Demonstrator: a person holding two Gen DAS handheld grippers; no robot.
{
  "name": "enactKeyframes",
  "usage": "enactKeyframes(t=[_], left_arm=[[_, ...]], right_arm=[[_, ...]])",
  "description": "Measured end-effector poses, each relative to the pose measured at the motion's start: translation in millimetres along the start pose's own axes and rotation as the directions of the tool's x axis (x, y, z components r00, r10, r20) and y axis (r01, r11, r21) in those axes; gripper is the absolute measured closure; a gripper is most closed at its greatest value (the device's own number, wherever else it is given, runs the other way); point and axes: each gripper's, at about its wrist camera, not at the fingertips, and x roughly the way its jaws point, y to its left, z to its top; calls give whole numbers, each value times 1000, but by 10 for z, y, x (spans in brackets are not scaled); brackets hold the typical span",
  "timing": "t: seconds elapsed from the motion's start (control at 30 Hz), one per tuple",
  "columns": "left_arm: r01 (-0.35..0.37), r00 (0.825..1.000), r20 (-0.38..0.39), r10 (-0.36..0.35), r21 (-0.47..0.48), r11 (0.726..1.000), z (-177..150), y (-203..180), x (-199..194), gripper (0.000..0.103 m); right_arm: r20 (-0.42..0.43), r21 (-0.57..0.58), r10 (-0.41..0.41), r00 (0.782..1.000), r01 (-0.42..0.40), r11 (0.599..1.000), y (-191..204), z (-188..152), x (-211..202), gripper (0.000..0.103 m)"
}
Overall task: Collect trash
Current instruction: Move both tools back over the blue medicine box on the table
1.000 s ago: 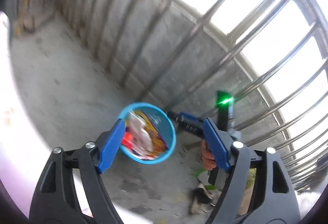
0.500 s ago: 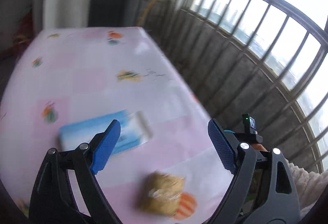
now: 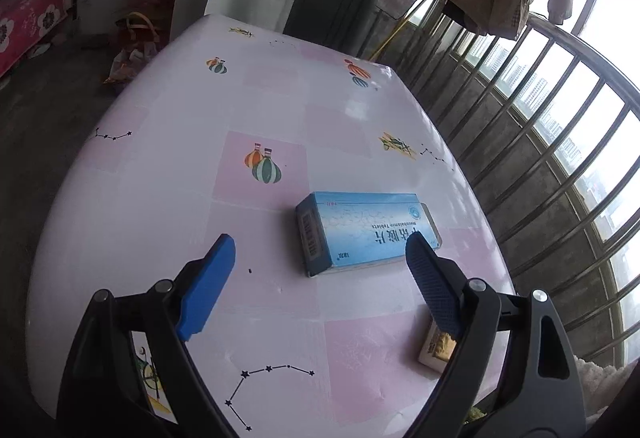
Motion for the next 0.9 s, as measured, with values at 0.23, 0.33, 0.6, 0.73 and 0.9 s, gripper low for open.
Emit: enactKeyframes(t=[0.23,0.33,0.6,0.73,0.9], left_arm=[[7,1000,4,-7,-10,1000,-21,105,70,20],[9,1000,8,-9,-16,1000,-59,158,79,20],[25,999,22,-25,-15,1000,-124,249,79,20],[54,998,42,-54,-1,999,-22,216,86,20],[75,994,82,-78,38,996,235,52,238,20]], right_arm=[[84,62,-129,988,124,990,-123,-32,-424,74],[129,95,-96,987,84,992,-170,-34,-685,44],[253,220,83,964,-141,965,-305,-74,-1613,40],[320,5,250,914,-266,964,287,-372,-2289,40],[268,-313,444,855,-359,880,1194,-988,-2900,40]])
